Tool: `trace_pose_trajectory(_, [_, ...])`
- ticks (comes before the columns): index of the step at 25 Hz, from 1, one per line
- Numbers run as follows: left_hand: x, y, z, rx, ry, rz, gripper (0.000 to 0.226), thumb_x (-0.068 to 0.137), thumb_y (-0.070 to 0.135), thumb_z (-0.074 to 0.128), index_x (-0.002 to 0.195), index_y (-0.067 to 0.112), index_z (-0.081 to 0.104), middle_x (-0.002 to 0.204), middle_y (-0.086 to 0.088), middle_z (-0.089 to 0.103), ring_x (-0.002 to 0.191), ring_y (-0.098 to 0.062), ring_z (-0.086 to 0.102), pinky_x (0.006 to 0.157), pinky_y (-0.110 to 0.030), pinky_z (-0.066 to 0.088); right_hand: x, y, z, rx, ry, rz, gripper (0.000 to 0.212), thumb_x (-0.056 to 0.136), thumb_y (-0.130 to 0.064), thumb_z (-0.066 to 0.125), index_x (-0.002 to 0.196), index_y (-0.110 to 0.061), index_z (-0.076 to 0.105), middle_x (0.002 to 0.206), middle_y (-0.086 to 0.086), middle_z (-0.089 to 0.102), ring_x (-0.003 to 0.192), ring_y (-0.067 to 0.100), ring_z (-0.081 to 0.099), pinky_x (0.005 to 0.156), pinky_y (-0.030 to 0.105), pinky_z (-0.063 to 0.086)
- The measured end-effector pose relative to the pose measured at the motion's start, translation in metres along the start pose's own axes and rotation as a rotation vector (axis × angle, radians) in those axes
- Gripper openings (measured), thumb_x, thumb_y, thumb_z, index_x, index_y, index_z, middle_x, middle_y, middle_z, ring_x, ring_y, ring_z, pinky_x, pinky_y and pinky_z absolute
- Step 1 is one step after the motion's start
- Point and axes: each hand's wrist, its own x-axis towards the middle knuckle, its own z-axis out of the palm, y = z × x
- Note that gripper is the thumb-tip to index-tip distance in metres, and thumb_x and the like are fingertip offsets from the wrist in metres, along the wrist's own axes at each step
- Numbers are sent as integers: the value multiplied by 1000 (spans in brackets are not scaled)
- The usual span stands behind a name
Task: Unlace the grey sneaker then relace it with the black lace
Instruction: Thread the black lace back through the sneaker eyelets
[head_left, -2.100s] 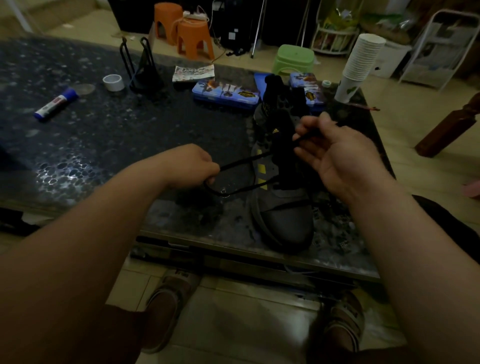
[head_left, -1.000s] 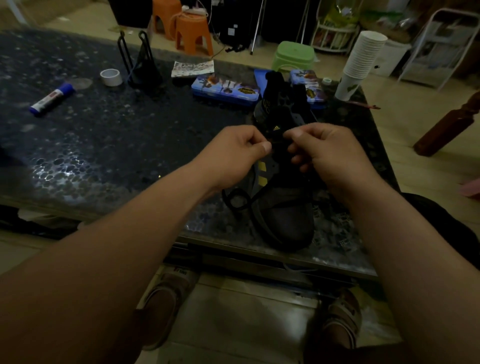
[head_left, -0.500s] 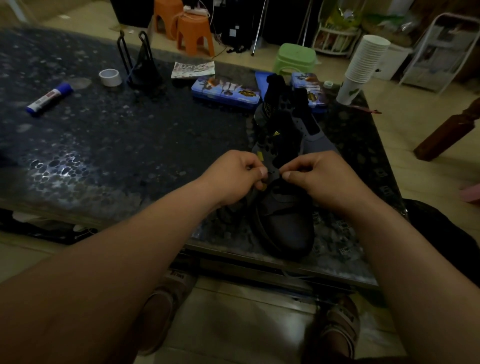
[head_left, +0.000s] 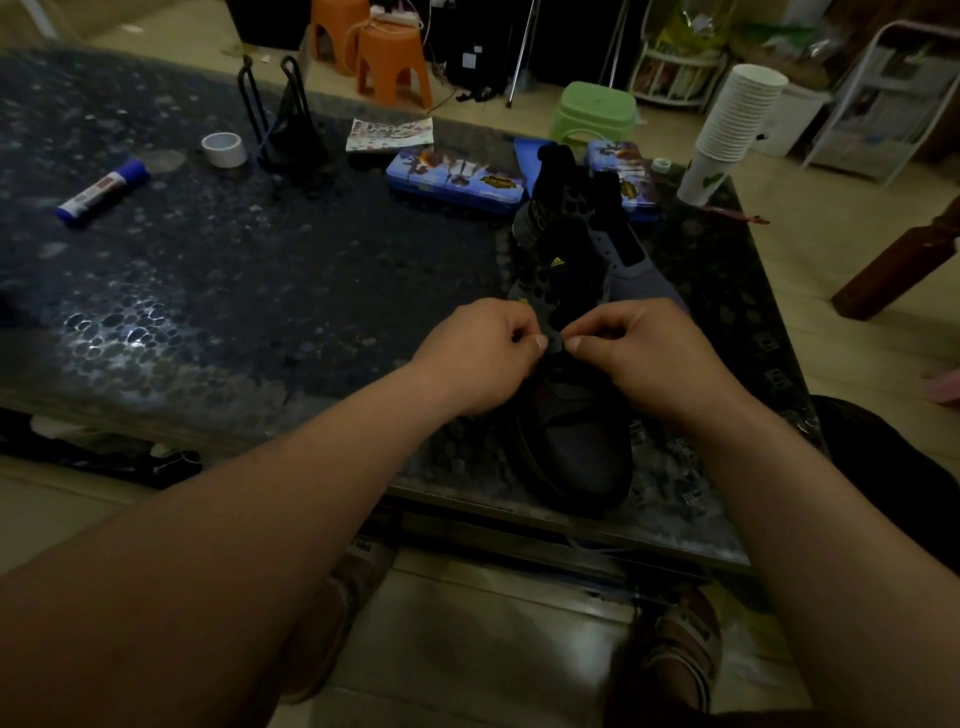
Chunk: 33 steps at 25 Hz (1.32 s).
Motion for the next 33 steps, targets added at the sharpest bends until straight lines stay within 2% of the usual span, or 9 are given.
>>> trace_pose_trajectory(4, [-2,2,-7,84,-22,37,28,100,36,61,72,33,58,77,8,64,73,-12,61,63,-31,46,-1,-3,4,-61,12,-58,9,94,-20,74,99,-22,81,84,-9,75,83,4,69,76,26,55])
trace_pose_trajectory(8, [4,5,-13,176,-15,46,28,101,36,57,73,33,54,76,9,60,73,-12,58,59,-30,39,0,-5,7,-149,29,-133,11,95,-24,72,102,-26,81,89,-10,74,85,4,68,77,27,56])
trace_pose_trajectory(14, [6,1,-5,-48,-60,8,20,101,35,64,83,25,66,79,6,72,74,-12,66,66,-29,50,4,-6,3,-250,-16,-120,26,102,-24,61,125,-22,74,115,-3,75,104,9,67,82,23,49])
trace_pose_trajectory(15, [7,1,-5,-80,-48,4,19,100,34,65,87,21,66,80,4,72,74,-11,67,66,-28,51,5,-7,0,-264,-55,-120,27,103,-22,59,126,-21,74,113,-3,75,98,4,67,79,21,49])
trace_pose_trajectory(17, [6,2,-6,-162,-56,-10,16,101,29,66,91,15,65,82,0,74,63,-1,63,57,-21,46,9,-7,-4,-267,-140,-113,25,103,-18,56,117,-21,76,93,-4,75,65,-6,61,58,12,45])
trace_pose_trajectory(19, [5,3,-6,-230,-84,-31,14,102,25,65,92,15,66,80,-1,73,49,6,54,49,-12,41,13,-7,-4,-287,-185,-134,17,102,-17,59,103,-20,76,78,-6,70,52,-5,54,46,10,36])
trace_pose_trajectory(25, [2,6,-8,-262,-116,-67,22,100,35,66,99,13,62,81,-5,70,62,-13,58,62,-35,52,13,0,1,-300,-107,-166,8,99,-30,66,94,-32,71,81,-16,65,78,2,60,64,26,44])
trace_pose_trajectory(30, [-2,13,1,-127,-58,-84,33,92,47,68,100,19,52,82,1,60,68,-14,54,57,-30,39,7,-2,1,-248,-57,-147,8,99,-29,66,95,-30,73,84,-12,67,78,5,62,66,32,52])
trace_pose_trajectory(33, [1,14,7,-94,38,-121,33,87,44,68,98,21,48,92,0,59,76,-16,56,58,-33,36,0,-10,-3,-4,-51,-66,11,101,-21,64,93,-18,70,87,-1,70,77,10,69,62,29,61])
